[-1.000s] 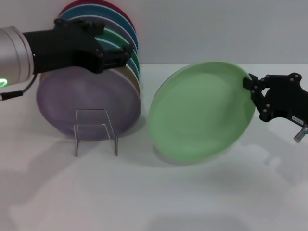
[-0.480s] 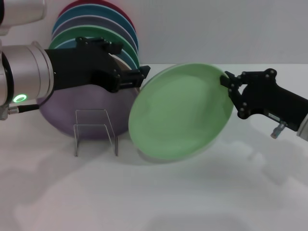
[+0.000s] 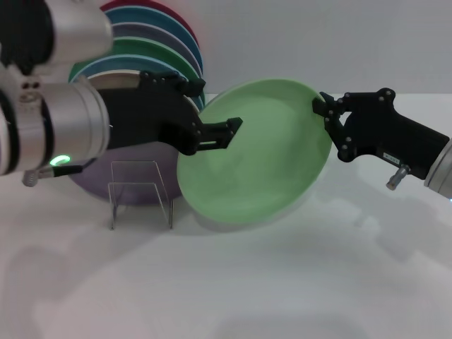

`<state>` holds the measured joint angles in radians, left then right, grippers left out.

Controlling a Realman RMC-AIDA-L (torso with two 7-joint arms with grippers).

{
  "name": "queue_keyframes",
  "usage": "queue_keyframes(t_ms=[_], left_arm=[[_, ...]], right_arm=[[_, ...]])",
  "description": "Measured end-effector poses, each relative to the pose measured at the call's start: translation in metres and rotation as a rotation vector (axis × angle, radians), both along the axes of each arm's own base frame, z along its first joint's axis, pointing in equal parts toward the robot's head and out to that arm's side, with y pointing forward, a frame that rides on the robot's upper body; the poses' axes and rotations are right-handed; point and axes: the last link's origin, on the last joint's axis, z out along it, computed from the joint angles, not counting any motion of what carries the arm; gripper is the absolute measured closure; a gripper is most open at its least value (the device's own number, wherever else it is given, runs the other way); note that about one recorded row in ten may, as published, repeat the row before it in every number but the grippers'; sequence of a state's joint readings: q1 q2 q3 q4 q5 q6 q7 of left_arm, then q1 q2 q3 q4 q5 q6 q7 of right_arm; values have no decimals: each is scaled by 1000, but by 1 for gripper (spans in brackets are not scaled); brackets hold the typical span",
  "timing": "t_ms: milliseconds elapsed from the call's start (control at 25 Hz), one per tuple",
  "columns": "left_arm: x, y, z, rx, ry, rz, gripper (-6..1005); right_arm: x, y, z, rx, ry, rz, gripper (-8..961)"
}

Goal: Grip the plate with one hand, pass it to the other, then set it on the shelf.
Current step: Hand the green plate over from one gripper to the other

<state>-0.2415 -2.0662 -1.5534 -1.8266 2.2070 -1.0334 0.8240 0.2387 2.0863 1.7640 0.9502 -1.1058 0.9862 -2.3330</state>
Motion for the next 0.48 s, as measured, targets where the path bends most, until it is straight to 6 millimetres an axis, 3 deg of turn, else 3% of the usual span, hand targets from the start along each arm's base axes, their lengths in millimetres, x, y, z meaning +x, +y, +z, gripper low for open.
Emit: queue_keyframes(t_ms=[480], left_arm=[[-1,7,-10,40,36,-12,260]], right_arm=[[-4,2,-2,-25,23,-6,900]])
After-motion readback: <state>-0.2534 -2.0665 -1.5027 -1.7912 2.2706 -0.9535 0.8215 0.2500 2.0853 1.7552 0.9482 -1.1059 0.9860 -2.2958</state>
